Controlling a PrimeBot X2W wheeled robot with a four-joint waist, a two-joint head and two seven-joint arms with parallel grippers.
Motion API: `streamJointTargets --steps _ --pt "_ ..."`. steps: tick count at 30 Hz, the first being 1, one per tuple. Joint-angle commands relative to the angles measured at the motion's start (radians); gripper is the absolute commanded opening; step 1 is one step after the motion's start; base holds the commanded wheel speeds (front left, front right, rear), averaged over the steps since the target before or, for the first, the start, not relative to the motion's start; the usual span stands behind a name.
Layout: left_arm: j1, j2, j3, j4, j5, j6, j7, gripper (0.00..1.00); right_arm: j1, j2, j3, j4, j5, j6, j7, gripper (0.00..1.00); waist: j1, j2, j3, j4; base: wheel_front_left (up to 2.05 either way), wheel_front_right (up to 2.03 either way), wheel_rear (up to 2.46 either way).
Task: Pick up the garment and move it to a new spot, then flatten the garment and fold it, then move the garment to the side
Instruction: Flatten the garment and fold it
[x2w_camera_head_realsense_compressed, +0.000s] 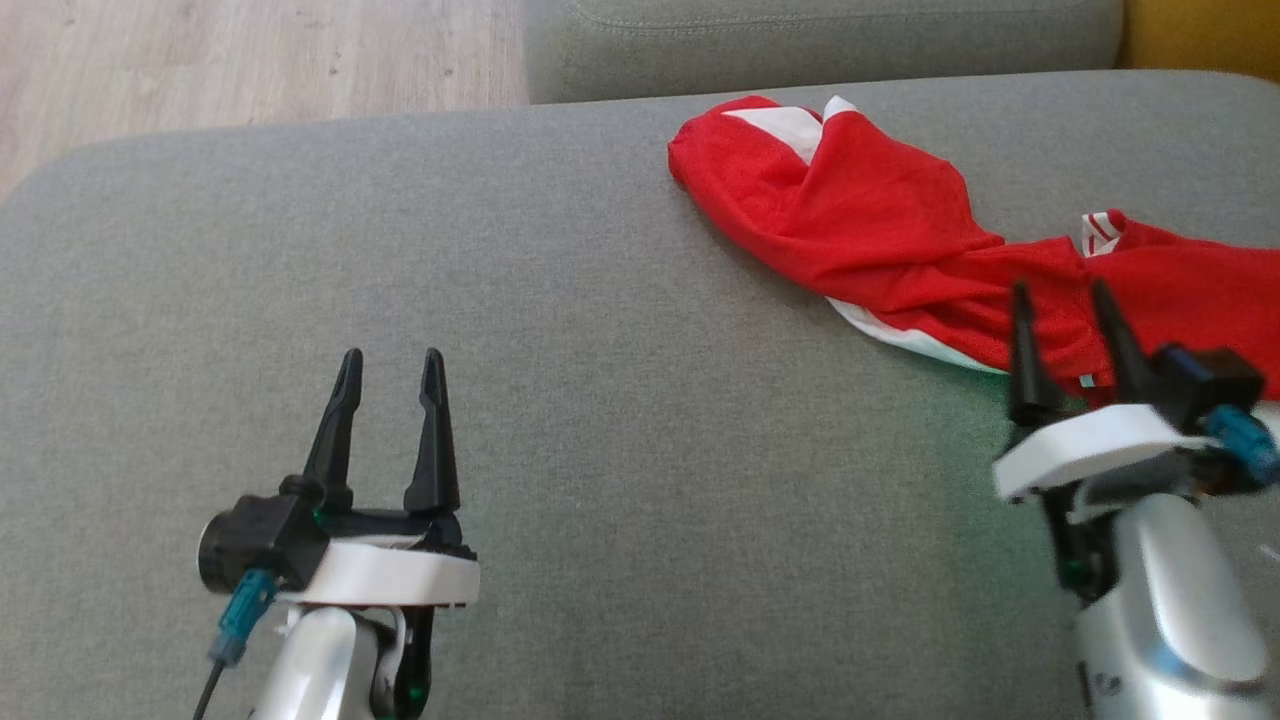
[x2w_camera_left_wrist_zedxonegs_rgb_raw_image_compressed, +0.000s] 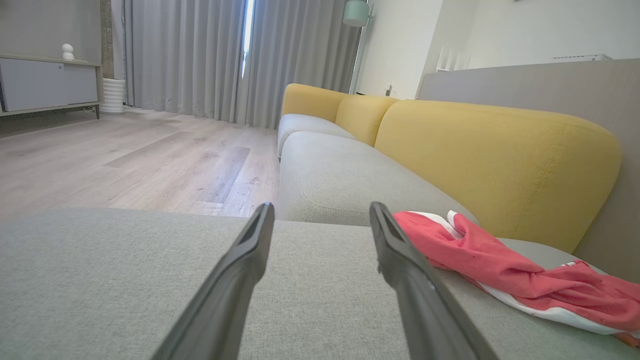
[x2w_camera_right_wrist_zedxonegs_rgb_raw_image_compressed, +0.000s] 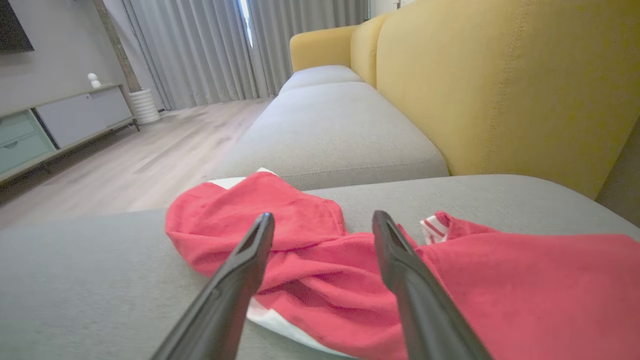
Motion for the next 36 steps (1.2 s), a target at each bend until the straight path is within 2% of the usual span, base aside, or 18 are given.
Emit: streamJointTargets --steps 1,7,12,18,23,29,36 --pt "-0.022 0.006 0.033 -0.029 0.001 0.000 -0.005 1.00 -0.006 0.007 0.070 -0.057 0.026 -0.001 -0.030 1.00 0.0000 -0.0001 -0.005 0.002 0.00 0.00 0.00" --pt "-0.015 0.006 0.030 -0.035 -0.003 0.001 -0.005 1.00 0.064 0.007 0.221 -0.124 0.098 -0.001 -0.086 1.00 0.0000 -0.0001 -0.014 0.007 0.00 0.00 0.00" --pt "-0.016 0.006 0.019 -0.038 -0.003 0.001 -0.005 1.00 0.072 0.007 0.244 -0.126 0.089 -0.001 -0.098 1.00 0.0000 -0.0001 -0.005 0.026 0.00 0.00 0.00" --pt "-0.035 0.006 0.000 -0.040 -0.009 0.002 -0.005 1.00 0.012 0.007 0.241 -0.101 -0.010 -0.001 -0.058 1.00 0.0000 -0.0001 0.042 0.075 0.00 0.00 0.00" --pt "-0.054 0.006 -0.024 -0.037 -0.018 0.003 -0.005 1.00 -0.066 0.007 0.223 -0.035 -0.078 -0.001 0.003 1.00 0.0000 -0.0001 0.082 0.118 0.00 0.00 0.00" --pt "-0.079 0.006 -0.056 -0.030 -0.037 0.009 -0.005 1.00 -0.199 -0.011 0.150 0.129 -0.152 -0.001 0.070 1.00 0.0000 -0.0001 0.123 0.178 0.00 0.00 0.00" --pt "-0.097 0.006 -0.085 -0.028 -0.055 0.020 -0.005 1.00 -0.318 -0.037 0.082 0.322 -0.265 -0.001 0.091 1.00 0.0000 -0.0001 0.148 0.228 0.00 0.00 0.00"
